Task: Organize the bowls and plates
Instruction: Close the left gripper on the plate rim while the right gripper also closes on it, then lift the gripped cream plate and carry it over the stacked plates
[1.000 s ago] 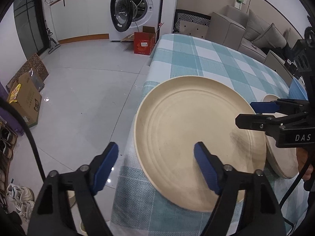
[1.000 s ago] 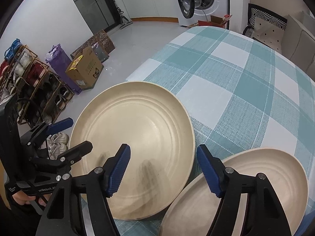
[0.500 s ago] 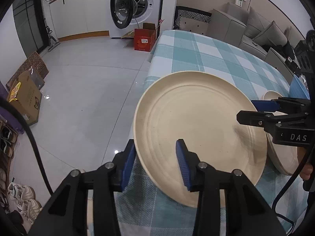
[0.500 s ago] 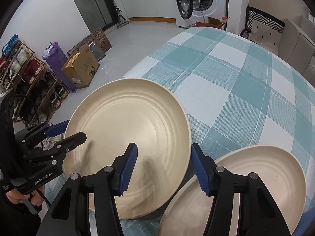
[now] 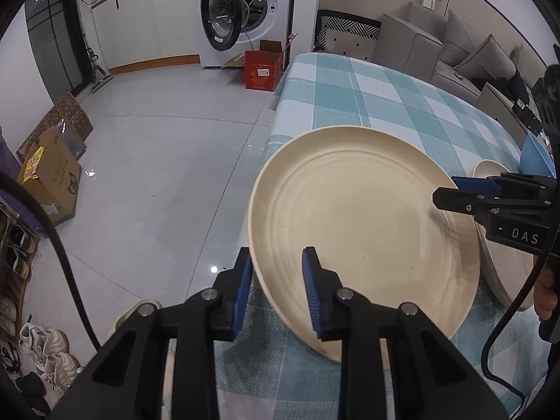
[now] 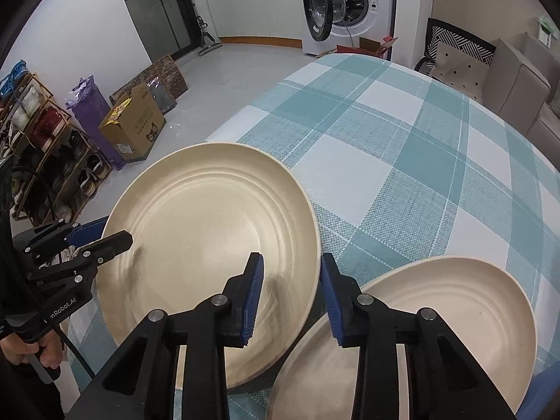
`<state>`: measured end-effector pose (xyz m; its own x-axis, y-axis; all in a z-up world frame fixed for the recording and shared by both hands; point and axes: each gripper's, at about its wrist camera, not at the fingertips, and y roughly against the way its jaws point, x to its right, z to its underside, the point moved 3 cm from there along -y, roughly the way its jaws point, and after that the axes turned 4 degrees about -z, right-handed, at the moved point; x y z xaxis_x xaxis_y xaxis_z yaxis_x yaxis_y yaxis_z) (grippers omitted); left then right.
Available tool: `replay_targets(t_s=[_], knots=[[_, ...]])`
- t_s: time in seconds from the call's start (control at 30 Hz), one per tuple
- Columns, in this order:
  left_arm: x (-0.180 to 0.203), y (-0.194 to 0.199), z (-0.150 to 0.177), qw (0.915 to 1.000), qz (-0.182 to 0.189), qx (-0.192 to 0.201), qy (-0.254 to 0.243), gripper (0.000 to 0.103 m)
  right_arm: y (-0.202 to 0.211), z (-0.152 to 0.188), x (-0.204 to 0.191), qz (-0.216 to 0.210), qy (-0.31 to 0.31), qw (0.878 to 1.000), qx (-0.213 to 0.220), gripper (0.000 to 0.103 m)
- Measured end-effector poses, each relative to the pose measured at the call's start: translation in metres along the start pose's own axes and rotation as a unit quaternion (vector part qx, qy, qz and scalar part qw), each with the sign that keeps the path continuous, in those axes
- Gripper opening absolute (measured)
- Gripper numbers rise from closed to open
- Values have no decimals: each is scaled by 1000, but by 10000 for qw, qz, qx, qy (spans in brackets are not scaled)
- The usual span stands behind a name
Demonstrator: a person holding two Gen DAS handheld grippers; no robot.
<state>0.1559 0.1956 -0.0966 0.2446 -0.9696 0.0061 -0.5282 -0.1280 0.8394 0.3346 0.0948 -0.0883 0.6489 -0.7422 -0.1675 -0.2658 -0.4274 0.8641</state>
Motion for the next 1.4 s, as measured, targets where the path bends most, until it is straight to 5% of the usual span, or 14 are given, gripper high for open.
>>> replay_targets(t_s=[1.13,1.4], knots=[[-9,28,-13,9993,-247,269,-18,26,23,-4,-19,24,141,9999,52,31],[-11,13,-8,9996,-260,84,41,26,6,4,-14,-111,-6,9998,-162,31]])
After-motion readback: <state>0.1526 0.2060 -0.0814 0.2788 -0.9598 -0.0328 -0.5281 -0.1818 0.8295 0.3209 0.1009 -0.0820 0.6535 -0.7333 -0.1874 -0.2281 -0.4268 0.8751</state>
